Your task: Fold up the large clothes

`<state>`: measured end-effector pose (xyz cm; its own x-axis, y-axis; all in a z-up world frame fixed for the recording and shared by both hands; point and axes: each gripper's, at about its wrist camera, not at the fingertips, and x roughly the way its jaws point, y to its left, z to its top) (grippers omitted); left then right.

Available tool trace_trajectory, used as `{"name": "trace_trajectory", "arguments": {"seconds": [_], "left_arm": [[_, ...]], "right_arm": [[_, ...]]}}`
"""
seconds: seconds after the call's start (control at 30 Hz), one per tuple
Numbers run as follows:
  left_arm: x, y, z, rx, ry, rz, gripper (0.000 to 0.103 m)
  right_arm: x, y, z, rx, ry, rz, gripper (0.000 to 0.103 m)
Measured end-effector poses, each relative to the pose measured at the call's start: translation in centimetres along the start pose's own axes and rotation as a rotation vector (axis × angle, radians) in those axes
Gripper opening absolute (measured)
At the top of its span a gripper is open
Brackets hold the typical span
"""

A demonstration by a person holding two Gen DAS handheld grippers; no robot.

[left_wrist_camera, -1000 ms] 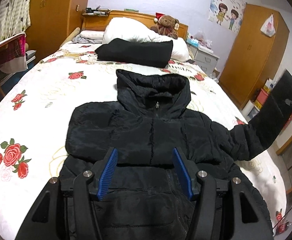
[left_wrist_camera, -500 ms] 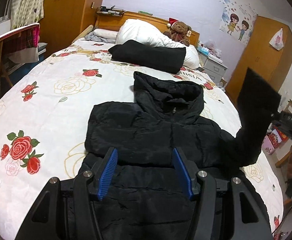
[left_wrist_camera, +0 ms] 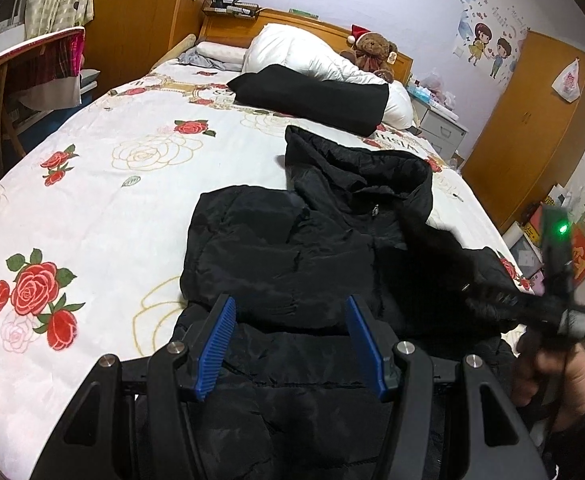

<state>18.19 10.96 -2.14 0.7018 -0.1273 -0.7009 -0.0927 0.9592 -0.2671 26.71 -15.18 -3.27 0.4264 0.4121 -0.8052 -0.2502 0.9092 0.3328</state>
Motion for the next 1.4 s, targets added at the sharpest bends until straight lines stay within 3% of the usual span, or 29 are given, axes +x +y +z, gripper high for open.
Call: {"name": "trace_trajectory", "arguments": {"seconds": [0.13,0.17,0.27,0.3,0.43,0.53,0.67,0.73,0.77,0.8,0.83,0.93,1.03,1.17,1.3,1.4], "left_arm": [[1.0,-0.1,0.3,-0.010,0.017,-0.006,0.059],[1.3,-0.1,0.4,-0.015,0.020,-0.012,0.059],[1.9,-0.6,0.9,-0.028,0.033,-0.036,0.061],[2.2,-0.9,1.2,-0.035,0.042,-0.053,0.064],[3.5,-2.9,2.1,-0.033,0.079,-0.113,0.071],[5.8,-4.9,2.5,-0.016,0.129,-0.156,0.073],[10.1,-7.6,2.2,0.022,0.214,-0.158,0.073],[12.2,-8.6,1.8,0.029,0.253,-0.163,0.067],[12.9,-9.0,1.7,0.028,0.262,-0.180,0.057],[13.4,-9.4,1.6,0.030,0.269,-0.187,0.030],[13.5,-9.5,1.7,0.031,0.265,-0.166,0.013],[11.8,-9.1,2.5,0.031,0.166,-0.154,0.007],[9.9,-8.1,3.4,0.064,0.087,-0.097,0.006],[11.4,-6.1,3.3,0.055,0.123,-0.047,0.006],[12.9,-5.1,2.1,0.071,0.140,-0.005,0.006],[13.5,-4.7,1.3,0.085,0.134,0.017,0.006]], "right_arm": [[1.6,-0.3,-0.8,-0.007,0.043,0.015,0.023],[1.4,-0.2,-0.9,-0.013,0.042,0.029,0.031],[-0.2,0.3,-1.2,-0.031,0.020,0.111,0.071],[-0.9,0.6,-1.2,-0.041,0.008,0.125,0.073],[-4.2,0.0,-1.5,-0.058,-0.050,0.129,0.073],[-6.7,-2.1,-1.9,-0.044,-0.113,0.069,0.073],[-9.8,-7.3,-2.6,0.028,-0.180,-0.032,0.073],[-11.0,-10.0,-3.0,0.078,-0.209,-0.066,0.073],[-11.5,-11.6,-3.1,0.109,-0.223,-0.087,0.068],[-11.8,-12.4,-3.1,0.127,-0.227,-0.099,0.055],[-12.0,-13.6,-3.1,0.152,-0.229,-0.119,0.050],[-12.0,-15.8,-2.8,0.191,-0.228,-0.152,0.033],[-11.5,-16.2,-2.1,0.180,-0.237,-0.162,0.031],[-9.0,-15.4,-1.3,0.144,-0.211,-0.158,0.031],[-4.0,-15.1,-1.5,0.091,-0.086,-0.204,0.031],[-3.1,-14.9,-1.6,0.091,-0.079,-0.205,0.031]]}}
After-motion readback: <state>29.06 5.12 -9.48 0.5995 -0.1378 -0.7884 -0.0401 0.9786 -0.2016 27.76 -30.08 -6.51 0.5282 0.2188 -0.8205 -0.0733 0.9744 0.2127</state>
